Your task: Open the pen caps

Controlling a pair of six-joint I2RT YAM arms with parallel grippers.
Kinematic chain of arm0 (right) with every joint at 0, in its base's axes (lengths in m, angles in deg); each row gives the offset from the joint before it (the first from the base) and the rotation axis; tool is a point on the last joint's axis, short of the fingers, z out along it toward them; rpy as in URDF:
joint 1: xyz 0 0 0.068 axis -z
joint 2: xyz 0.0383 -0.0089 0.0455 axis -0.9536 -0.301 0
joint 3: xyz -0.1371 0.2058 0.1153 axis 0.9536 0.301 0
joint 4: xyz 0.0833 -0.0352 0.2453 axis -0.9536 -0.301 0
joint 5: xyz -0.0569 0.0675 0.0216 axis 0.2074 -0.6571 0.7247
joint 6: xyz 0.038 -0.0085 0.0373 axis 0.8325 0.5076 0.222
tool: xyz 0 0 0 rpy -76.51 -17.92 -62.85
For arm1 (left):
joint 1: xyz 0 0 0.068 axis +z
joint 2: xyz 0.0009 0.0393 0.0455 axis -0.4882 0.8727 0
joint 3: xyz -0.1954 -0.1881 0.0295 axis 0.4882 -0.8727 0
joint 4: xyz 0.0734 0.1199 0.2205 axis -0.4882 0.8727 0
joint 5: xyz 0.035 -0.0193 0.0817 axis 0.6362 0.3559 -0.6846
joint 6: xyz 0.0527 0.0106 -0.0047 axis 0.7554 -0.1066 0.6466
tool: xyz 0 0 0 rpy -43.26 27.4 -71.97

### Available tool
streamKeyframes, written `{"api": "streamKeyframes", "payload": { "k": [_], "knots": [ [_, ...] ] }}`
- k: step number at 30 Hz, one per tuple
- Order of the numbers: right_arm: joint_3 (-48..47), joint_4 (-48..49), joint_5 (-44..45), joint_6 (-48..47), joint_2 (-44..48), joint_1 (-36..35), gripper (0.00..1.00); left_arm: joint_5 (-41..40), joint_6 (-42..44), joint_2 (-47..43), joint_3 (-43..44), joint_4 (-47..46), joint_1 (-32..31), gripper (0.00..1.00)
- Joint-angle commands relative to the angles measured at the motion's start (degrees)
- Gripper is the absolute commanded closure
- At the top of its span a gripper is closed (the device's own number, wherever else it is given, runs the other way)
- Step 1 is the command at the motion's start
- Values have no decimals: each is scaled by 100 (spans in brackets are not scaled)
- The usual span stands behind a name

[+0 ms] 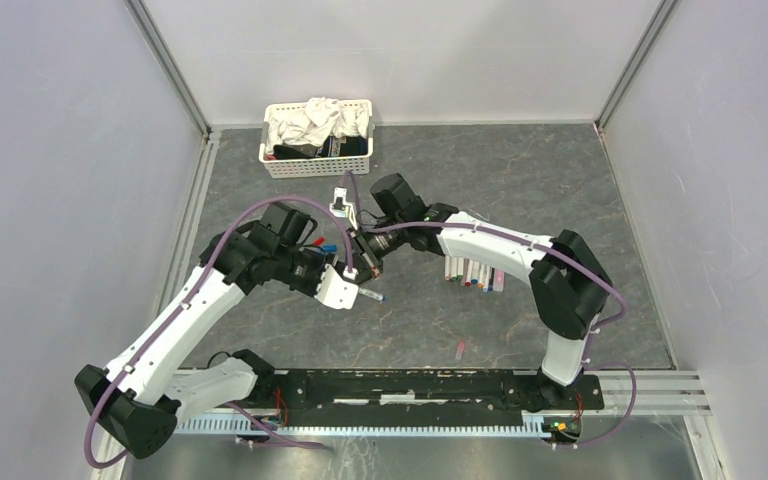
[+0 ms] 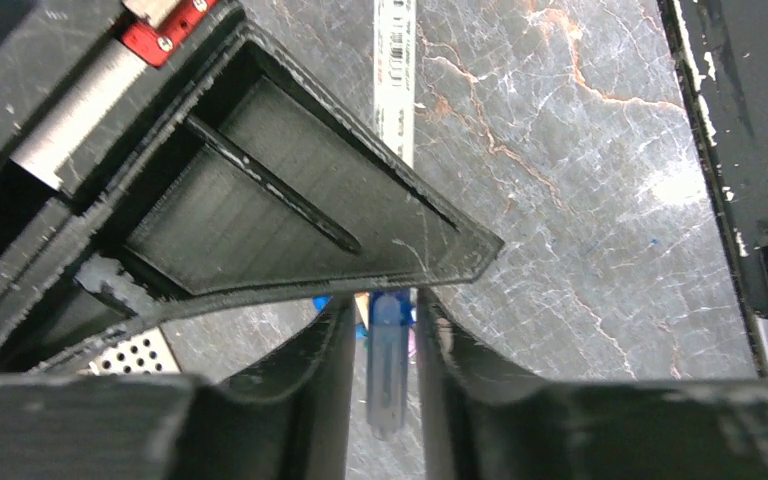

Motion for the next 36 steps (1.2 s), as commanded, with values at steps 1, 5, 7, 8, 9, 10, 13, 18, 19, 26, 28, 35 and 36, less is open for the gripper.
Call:
{"api": "streamKeyframes", "payload": {
  "k": [1,5,7,8,9,10,13,18,19,26,28,35,36],
  "knots": [
    [-99,263,-32,154,72,-51,100,232,-209,-7,160,-323,-38,58],
    [-216,266,-86,226,-17,-51,100,327,-127,-3,161,-322,-85,51],
    [-264,261,-136,243,-46,-58,100,328,-64,20,183,-289,-108,52],
    [-283,256,-152,240,-56,-47,100,306,-16,42,197,-224,-112,57],
    [-292,256,-156,246,-57,-54,100,280,19,60,205,-200,-116,60],
    [-317,269,-157,274,-69,-52,100,272,54,77,212,-165,-113,65],
    [-370,502,-165,511,-143,-51,100,406,28,90,270,-137,-127,79],
    [-448,876,-106,911,-282,-47,66,473,13,174,423,25,-174,93],
    [-435,876,-113,911,-283,-49,65,433,33,186,434,47,-178,95],
    [-429,632,-144,768,-312,-46,99,323,296,119,332,122,-179,98],
    [-721,621,-142,842,-478,-63,100,460,352,123,359,120,-236,98],
    [-2144,760,17,1199,-1483,-88,100,480,332,619,774,23,-631,98],
    [-2258,481,123,992,-1572,-66,100,424,356,703,843,23,-647,98]
  ]
}}
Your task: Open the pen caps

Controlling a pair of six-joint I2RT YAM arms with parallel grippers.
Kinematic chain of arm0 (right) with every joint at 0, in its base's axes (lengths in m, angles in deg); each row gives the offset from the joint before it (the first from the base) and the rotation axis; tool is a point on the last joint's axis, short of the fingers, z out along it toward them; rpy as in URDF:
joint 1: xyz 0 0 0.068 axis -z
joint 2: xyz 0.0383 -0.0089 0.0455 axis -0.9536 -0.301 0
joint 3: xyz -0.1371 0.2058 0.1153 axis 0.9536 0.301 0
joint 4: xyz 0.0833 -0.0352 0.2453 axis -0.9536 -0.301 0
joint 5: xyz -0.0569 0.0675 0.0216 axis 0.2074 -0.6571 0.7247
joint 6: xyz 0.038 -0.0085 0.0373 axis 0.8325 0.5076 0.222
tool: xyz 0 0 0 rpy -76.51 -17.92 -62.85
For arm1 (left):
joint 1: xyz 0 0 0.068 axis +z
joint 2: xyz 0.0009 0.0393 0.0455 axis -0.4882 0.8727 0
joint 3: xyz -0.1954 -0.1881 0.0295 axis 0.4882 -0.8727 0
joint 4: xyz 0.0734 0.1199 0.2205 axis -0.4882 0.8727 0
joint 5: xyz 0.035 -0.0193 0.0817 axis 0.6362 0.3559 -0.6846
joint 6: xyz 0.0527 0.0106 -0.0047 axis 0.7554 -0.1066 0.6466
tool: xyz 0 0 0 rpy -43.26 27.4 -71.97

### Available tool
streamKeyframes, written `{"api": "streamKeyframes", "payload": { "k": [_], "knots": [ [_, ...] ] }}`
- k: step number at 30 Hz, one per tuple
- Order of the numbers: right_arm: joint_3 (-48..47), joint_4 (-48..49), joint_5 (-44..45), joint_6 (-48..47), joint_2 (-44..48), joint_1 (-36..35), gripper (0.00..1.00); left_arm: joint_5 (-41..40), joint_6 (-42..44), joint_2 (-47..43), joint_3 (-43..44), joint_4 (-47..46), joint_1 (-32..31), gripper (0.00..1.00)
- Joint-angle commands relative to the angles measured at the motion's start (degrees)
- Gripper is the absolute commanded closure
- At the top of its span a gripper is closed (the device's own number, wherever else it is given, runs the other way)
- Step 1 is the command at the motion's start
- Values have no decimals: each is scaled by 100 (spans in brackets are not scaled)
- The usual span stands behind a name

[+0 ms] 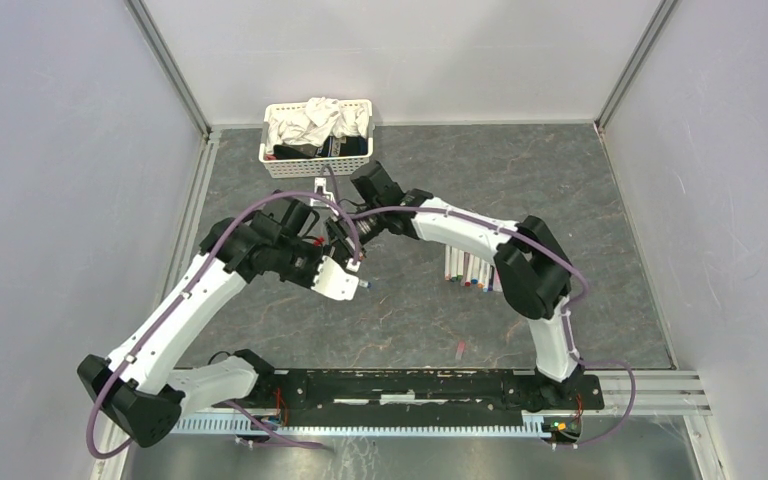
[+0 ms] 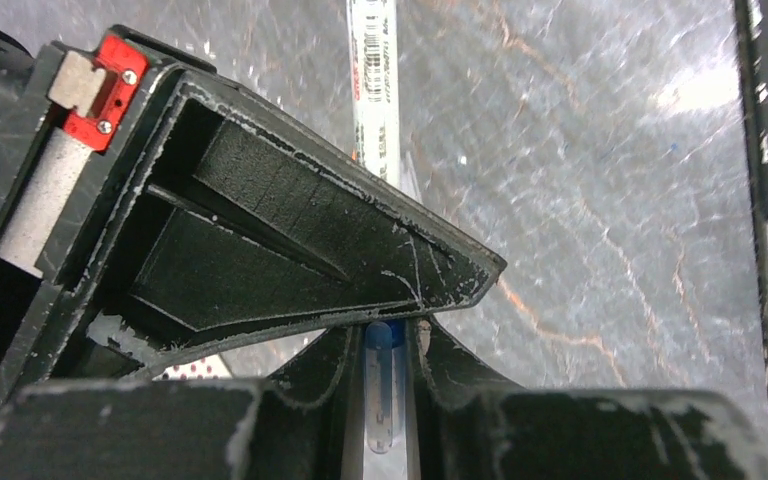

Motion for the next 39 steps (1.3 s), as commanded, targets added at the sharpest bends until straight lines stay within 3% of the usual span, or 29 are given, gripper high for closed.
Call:
{"api": "streamKeyframes", "payload": {
  "k": [1,2,3,4,5,6,7,9,12,23,24,28,29,32,35,39],
  "knots": [
    [-980,-210,1120,-203,-465,-40,100,1063,449,456,429,-461,-544,98],
    [-954,-1480,1435,-1272,-422,24,100,601,574,509,466,-393,-415,98],
    [-204,-3079,1958,-2392,-4,27,100,93,1150,516,446,-298,163,98],
    [1786,-2736,2261,-2588,1178,-61,100,321,2154,513,439,-88,1562,98],
    [4388,-1060,2330,-1323,2498,-64,100,704,3414,611,435,146,3094,98],
    [5919,1132,2331,-174,3624,78,100,749,4301,829,506,636,3911,98],
    [6345,1572,2145,125,3896,173,100,753,4197,1025,663,983,3808,98],
    [5456,-115,2227,-1012,3537,32,100,441,2879,788,449,188,2596,98],
    [5346,61,2064,-936,3481,-44,100,183,2577,380,6,-273,1675,98],
    [4190,-86,1830,-1224,3332,572,100,551,933,897,500,-392,976,98],
    [4133,-3,1821,-1171,3272,584,100,663,869,934,549,-326,903,95],
    [3595,644,1444,-668,2770,573,100,810,719,676,259,-515,269,58],
    [3385,603,1373,-675,2600,547,100,813,666,577,93,-604,27,47],
    [2597,257,1208,-845,2130,444,100,783,568,390,-138,-886,-336,27],
    [2102,180,1084,-825,1853,376,100,757,497,416,-181,-961,-463,25],
    [1807,322,993,-658,1625,346,100,687,439,460,-228,-932,-497,31]
  ]
}}
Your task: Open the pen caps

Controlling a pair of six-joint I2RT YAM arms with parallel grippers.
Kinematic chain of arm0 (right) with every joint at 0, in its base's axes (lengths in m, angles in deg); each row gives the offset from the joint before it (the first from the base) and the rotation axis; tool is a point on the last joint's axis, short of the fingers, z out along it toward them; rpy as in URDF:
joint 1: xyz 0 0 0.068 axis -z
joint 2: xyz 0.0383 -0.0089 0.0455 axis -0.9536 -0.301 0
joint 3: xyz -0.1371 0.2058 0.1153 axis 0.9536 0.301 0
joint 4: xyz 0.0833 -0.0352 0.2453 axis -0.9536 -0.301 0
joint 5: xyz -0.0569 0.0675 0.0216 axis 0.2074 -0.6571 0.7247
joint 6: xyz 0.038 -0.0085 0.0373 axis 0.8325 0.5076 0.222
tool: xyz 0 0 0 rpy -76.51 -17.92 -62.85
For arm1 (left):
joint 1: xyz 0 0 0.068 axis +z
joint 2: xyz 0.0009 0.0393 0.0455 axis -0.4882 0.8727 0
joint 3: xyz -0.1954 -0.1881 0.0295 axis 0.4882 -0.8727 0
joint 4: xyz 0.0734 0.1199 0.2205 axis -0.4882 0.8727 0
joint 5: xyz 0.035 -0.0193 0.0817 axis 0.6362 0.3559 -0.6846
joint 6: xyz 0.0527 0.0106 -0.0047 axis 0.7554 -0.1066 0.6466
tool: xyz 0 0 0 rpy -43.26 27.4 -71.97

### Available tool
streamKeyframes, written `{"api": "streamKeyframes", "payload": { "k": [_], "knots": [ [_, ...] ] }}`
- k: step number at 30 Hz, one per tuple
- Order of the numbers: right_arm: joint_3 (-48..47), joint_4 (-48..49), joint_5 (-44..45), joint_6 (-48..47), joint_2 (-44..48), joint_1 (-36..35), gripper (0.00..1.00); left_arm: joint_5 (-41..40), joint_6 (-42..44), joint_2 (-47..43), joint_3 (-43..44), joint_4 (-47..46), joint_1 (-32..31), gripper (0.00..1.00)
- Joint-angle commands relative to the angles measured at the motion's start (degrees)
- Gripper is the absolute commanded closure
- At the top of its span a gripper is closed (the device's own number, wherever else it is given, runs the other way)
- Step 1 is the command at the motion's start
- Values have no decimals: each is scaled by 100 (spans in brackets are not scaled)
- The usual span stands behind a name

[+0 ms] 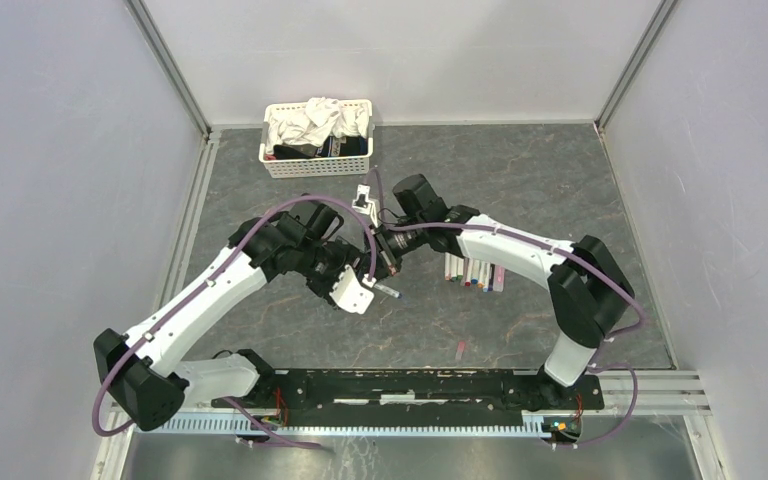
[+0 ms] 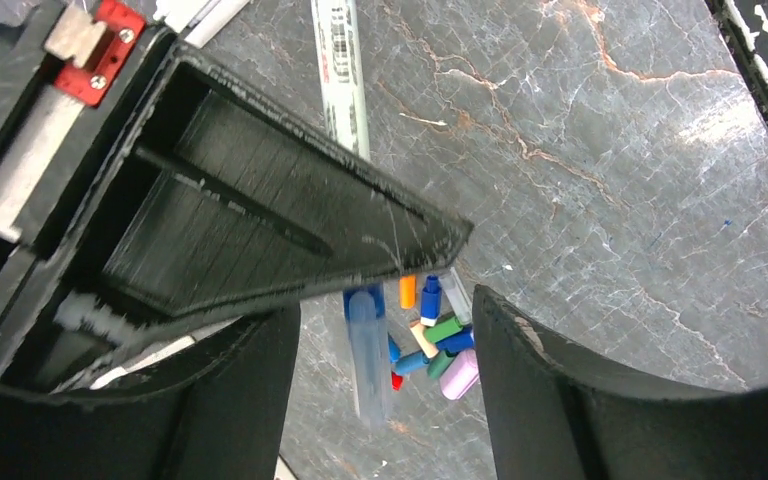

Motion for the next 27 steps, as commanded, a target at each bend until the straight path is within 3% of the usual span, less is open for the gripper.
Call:
{"api": "streamKeyframes", "payload": {
  "k": [1,3,10,11,12,14,15,17,19,27],
  "knots": [
    [-435,207,-318,205,-181,-62,100,51,-372,-18,-76,-235,-47,33],
    [-469,429,-374,397,-235,-73,100,29,-412,-27,-114,-287,-56,40],
    [-721,1105,-363,962,-538,-116,99,207,-668,-141,-158,-703,-89,82],
    [-747,1322,-374,1122,-604,-128,95,212,-720,-141,-165,-754,-102,90],
    [-765,1508,-389,1261,-648,-138,83,214,-770,-133,-171,-790,-108,96],
    [-794,1494,-425,1223,-714,-139,61,151,-837,-133,-175,-828,-109,98],
    [-794,1320,-439,1065,-728,-139,54,93,-848,-139,-180,-819,-109,98],
    [-811,729,-422,627,-752,-100,50,-21,-847,-153,-184,-783,-109,98],
    [-829,367,-391,340,-773,-60,52,-63,-794,-175,-200,-742,-109,98],
    [-1520,129,-376,343,-1138,-46,93,66,-437,-44,-111,-509,-109,98]
  ]
}}
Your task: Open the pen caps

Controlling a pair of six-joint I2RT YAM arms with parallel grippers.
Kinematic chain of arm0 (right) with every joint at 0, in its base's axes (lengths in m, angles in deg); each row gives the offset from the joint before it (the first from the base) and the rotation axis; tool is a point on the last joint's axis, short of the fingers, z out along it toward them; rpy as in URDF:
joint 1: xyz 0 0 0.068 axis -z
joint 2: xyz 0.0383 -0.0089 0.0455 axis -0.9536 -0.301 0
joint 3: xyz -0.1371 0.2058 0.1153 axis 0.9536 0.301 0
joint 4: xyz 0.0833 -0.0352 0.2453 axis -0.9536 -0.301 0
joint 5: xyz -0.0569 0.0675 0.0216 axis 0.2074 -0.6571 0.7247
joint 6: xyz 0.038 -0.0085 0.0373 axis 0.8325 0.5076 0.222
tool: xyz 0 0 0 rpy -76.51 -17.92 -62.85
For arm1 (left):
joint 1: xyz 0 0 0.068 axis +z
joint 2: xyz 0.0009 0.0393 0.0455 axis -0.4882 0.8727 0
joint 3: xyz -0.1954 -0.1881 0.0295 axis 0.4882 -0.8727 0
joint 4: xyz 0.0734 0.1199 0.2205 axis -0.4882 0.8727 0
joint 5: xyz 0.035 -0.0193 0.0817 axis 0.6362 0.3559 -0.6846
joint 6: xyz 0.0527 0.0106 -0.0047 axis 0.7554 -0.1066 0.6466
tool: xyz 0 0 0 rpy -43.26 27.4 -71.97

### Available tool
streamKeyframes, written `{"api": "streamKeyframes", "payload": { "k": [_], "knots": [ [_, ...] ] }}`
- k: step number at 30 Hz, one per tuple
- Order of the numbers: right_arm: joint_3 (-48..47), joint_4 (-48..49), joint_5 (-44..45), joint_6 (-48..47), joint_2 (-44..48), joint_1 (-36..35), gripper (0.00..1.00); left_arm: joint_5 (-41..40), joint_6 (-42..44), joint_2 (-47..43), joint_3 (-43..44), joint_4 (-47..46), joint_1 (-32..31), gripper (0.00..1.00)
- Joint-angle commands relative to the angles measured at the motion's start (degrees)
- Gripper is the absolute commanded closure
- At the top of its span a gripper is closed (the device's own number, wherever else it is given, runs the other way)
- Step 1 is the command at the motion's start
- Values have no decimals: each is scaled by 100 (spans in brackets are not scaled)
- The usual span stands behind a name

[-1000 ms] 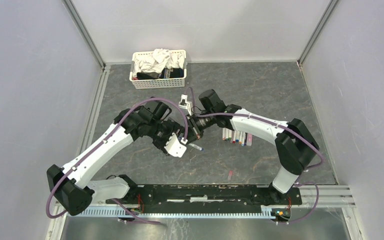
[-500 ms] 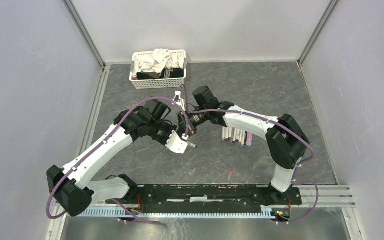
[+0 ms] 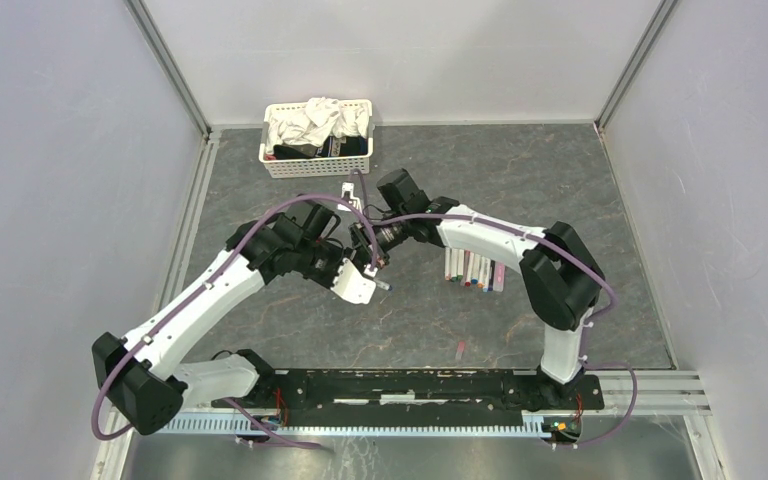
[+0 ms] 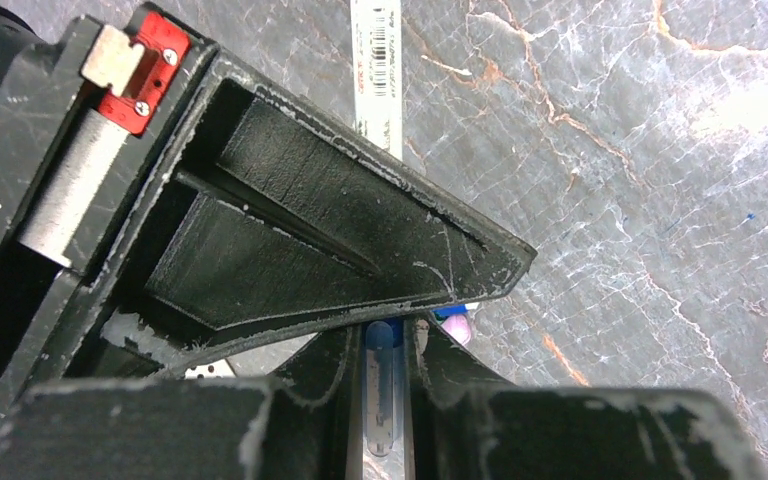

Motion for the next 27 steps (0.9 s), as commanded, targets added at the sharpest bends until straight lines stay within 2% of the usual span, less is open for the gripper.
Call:
{"api": "streamKeyframes", "payload": {
  "k": [1,3,8,9,10,11,12,13,14,15,16,17,18,21,24,27],
  "knots": [
    [-791,206,260,-22,-318,-3,95,581,299,84,103,-87,-129,98],
    [-988,199,242,6,-450,-13,100,597,330,107,115,-94,-129,98],
    [-1746,286,324,236,-1021,-25,100,621,580,355,107,-151,-129,98],
    [-2016,27,392,123,-1194,-11,100,537,643,455,142,-161,-129,98],
    [-2254,-914,581,-415,-1388,23,100,230,701,554,207,-152,-110,98],
    [-2311,-2321,858,-1659,-1381,70,100,-227,728,643,315,-122,132,98],
    [-1355,-3391,1386,-2555,-852,4,100,-297,992,701,533,76,917,98],
    [1195,-2363,1709,-2188,524,-93,100,-10,1758,748,735,553,2190,98],
    [3320,9,1920,-892,1718,13,100,143,2642,806,696,886,3121,98],
    [4548,1652,1724,228,2343,298,100,-92,3045,794,503,1103,3290,98],
    [4117,1498,1341,31,2199,298,100,-121,2597,606,370,888,2843,98],
    [3158,-271,1365,-1047,1791,170,100,-217,1922,413,212,375,2241,98],
    [2625,-836,1511,-1417,1560,17,100,-447,1626,340,86,80,1806,98],
    [2767,-422,1318,-1156,1721,14,100,-575,1217,336,98,234,1305,98],
    [2497,-586,1136,-1314,1573,43,100,-851,1559,41,-212,189,1108,98],
    [2118,-529,949,-1223,1391,31,98,-985,1467,-133,-291,179,681,98]
  ]
}}
